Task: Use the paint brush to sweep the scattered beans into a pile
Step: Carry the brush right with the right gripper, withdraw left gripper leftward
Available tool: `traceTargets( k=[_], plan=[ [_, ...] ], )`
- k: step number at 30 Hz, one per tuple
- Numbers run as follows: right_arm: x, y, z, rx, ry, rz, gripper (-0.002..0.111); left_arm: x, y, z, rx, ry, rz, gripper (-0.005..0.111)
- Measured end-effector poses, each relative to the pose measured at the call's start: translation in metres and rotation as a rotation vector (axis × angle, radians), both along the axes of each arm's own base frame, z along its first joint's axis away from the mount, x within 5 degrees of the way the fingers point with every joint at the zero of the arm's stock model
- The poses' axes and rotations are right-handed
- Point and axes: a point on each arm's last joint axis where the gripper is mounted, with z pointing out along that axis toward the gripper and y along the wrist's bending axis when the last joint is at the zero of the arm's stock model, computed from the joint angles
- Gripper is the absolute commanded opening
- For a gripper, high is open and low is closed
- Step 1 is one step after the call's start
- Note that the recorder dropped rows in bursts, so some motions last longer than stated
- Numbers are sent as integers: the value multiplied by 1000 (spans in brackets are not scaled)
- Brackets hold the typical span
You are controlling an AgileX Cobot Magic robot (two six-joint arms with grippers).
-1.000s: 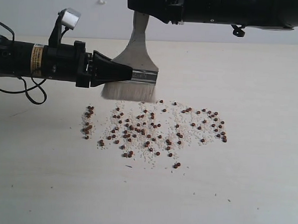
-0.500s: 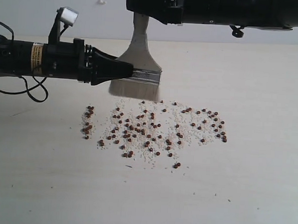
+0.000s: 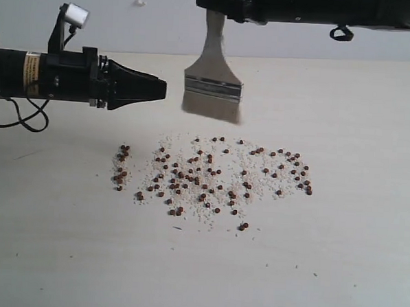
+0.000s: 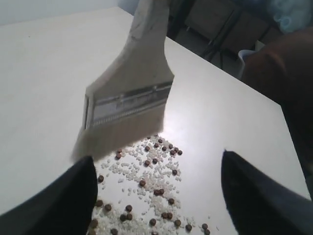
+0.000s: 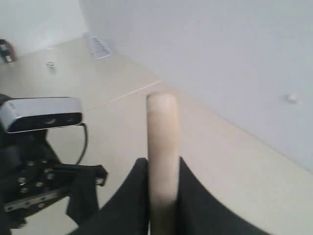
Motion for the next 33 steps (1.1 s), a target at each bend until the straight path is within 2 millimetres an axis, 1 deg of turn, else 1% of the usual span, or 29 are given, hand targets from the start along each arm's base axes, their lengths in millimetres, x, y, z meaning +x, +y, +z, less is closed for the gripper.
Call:
traceTargets(
  k=[1,3,6,7,8,11,14,18,21,26,31,33],
  plan=[
    [2,-6,2,-2,6,-28,0,1,4,1,-1,10,10,65],
    [6,-17,7,10,27,-77,0,2,12,2,-1,35,27,55],
    [7,-30,18,42,75,-143,0,3,21,3,10,67,39,23],
    [7,-31,21,45,91,-161,0,3,24,3,19,69,37,9],
    [6,-34,25,46,105,-185,0,3,27,4,24,70,39,1],
    [-1,-40,29,42,153,-259,0,4,36,7,25,87,62,0],
    [-12,-49,24,22,202,-372,0,4,42,14,23,89,82,0],
    [-33,-66,12,-58,235,-530,0,-2,44,26,4,78,105,0],
    [-53,-75,11,-108,227,-594,0,-11,47,38,-29,68,143,0],
    [-81,-86,16,-153,197,-651,0,-34,50,52,-70,19,189,0],
    [-107,-94,24,-157,171,-694,0,-65,51,61,-101,-35,231,0],
    [-118,-98,23,-172,165,-716,0,-79,51,62,-108,-44,244,0]
  ],
)
